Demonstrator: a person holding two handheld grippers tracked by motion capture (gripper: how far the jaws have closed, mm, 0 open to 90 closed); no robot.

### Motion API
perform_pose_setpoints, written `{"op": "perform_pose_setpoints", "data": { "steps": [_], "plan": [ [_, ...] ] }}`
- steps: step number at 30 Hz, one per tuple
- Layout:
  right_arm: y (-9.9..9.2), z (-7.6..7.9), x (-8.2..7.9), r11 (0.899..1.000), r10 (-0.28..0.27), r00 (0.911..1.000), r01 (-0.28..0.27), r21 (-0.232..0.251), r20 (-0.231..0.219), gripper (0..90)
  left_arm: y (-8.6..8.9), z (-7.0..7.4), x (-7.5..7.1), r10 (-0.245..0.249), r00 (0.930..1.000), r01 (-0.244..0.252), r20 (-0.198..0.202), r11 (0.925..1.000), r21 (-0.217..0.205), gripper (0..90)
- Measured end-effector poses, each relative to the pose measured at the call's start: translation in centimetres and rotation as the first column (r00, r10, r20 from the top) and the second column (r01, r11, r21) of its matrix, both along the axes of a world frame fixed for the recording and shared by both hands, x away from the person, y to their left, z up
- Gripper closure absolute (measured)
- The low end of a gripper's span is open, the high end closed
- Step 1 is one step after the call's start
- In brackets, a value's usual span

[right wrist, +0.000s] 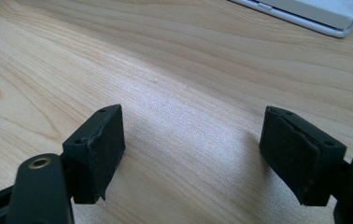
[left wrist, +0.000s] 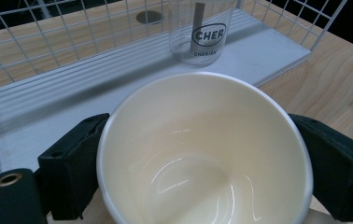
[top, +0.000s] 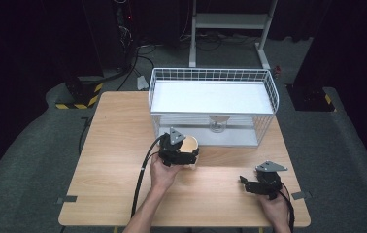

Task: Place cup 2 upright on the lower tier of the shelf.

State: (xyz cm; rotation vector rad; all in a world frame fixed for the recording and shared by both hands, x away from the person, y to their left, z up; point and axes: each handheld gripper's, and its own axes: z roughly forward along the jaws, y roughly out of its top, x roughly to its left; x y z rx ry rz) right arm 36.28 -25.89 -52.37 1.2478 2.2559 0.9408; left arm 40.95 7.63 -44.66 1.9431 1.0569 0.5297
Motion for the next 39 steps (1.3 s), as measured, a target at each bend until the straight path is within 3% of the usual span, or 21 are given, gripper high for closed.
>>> {"op": "perform_pose_setpoints", "data": {
  "steps": [3,5,9,15,19,27,39],
  "plan": [
    [0.0,0.0,0.0,1.000,-0.003,1.0000,0.003,0.003,-0.001,22.2,-0.1,0.2,0.5,0.005,1.0000,-0.005,0.002,0.9999,0.010,10.5],
    [0.0,0.0,0.0,1.000,-0.001,1.0000,0.001,0.001,0.002,22.2,-0.1,0.4,0.7,0.005,1.0000,-0.005,0.004,1.0000,-0.007,10.5],
    [0.0,0.0,0.0,1.000,-0.004,1.0000,0.004,0.002,-0.002,22.2,-0.3,0.6,1.2,0.005,1.0000,-0.006,0.008,0.9999,0.013,10.5],
    [0.0,0.0,0.0,1.000,-0.002,1.0000,0.002,0.000,-0.001,22.2,-0.3,0.7,2.1,0.025,0.9996,-0.025,-0.011,0.9996,-0.010,10.5],
    [0.0,0.0,0.0,1.000,-0.004,1.0000,0.004,0.002,-0.002,22.1,-0.5,0.6,2.7,0.042,0.9989,-0.042,-0.019,0.9991,-0.001,10.5],
    [0.0,0.0,0.0,1.000,-0.004,1.0000,0.004,0.000,-0.003,22.1,-1.7,0.4,3.9,0.052,0.9987,-0.052,-0.002,0.9987,-0.003,10.5],
    [0.0,0.0,0.0,1.000,-0.004,1.0000,0.004,0.000,-0.003,22.2,-2.3,-0.1,5.2,0.085,0.9964,-0.085,-0.002,0.9959,0.031,10.4]
  ]
}}
